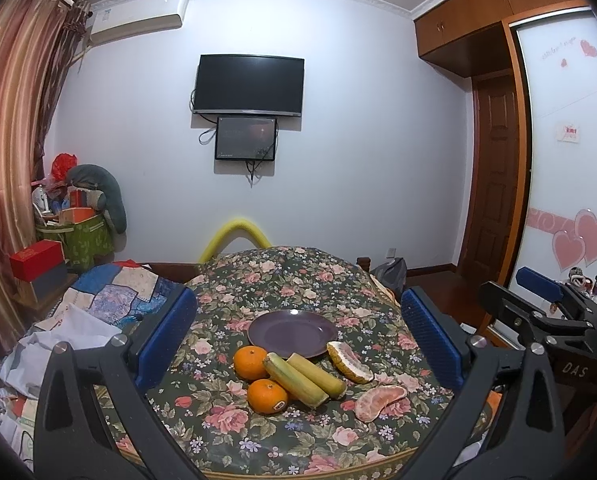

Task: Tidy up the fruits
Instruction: 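Grasp the pink pomelo segment with the right tool while the left tool reaches toward an orange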

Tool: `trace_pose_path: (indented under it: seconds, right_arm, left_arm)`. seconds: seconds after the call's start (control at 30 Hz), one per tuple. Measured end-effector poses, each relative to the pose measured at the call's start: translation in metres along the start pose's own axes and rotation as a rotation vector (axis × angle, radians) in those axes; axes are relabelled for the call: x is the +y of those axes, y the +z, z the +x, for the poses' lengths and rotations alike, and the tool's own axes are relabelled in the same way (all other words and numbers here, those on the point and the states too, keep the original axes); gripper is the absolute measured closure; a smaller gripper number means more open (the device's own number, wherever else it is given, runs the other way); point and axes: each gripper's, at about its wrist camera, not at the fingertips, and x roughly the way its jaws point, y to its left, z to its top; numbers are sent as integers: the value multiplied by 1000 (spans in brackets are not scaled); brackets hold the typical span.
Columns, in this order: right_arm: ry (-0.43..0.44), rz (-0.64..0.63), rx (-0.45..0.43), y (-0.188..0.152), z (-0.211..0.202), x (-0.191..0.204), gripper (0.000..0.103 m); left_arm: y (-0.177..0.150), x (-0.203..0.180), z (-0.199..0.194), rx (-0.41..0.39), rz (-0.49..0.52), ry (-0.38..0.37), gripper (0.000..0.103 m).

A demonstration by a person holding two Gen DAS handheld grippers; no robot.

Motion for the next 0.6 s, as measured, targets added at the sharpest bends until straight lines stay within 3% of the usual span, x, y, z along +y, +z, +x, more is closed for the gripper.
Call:
trace_pose_path:
  seconds: [0.23,0.43,0.6]
  right_arm:
    - [-18,-2,122,-20,27,-11,1]
    - [-56,-22,262,-53,59,-26,8]
    - [-64,2,390,-80,86,-39,9]
  left_arm:
    - [-12,6,29,74,17,7,15]
    - [-34,28,76,212,-12,4,27]
    - [-62,41,111,314,-24,18,27]
